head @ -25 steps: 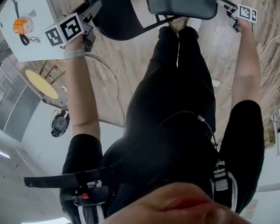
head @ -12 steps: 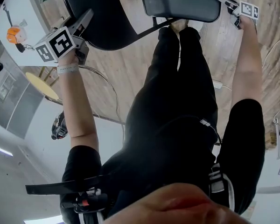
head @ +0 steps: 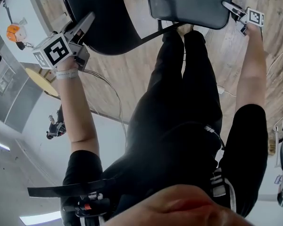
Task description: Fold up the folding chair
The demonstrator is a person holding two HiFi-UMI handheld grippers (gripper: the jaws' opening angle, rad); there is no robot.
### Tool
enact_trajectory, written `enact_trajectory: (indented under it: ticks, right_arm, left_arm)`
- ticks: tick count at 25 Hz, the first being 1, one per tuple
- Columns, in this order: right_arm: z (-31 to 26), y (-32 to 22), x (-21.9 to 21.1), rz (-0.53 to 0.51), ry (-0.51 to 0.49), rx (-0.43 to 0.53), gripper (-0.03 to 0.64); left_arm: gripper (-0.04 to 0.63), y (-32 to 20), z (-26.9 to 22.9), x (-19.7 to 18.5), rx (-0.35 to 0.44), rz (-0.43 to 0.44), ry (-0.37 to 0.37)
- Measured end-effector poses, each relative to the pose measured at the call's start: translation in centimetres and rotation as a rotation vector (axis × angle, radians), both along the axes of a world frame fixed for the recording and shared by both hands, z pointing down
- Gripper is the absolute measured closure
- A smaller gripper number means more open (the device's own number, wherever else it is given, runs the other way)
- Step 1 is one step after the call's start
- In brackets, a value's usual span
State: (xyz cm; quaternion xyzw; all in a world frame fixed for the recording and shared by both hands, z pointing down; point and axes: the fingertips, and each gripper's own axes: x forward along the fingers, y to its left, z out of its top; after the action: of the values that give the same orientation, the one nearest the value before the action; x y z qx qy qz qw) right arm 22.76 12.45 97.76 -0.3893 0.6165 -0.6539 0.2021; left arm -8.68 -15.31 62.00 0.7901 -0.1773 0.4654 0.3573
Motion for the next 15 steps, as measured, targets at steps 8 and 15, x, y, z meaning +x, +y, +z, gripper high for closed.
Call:
enact_trajectory:
  ticks: [8,15]
  right_arm:
    - [-2.1,-0.3,-0.4,-0.002,-0.041,0.037,0.350]
    - [-5.2,-3.4,-2.4,-0.065,-0.095,0.117,0.373]
  left_arm:
    - [0.502,-0.3,-2.3,-0.7,0.005,0.053,-0.008]
    - [0.508,-1.8,-3.2,-1.3,0.034,0.034,-0.030]
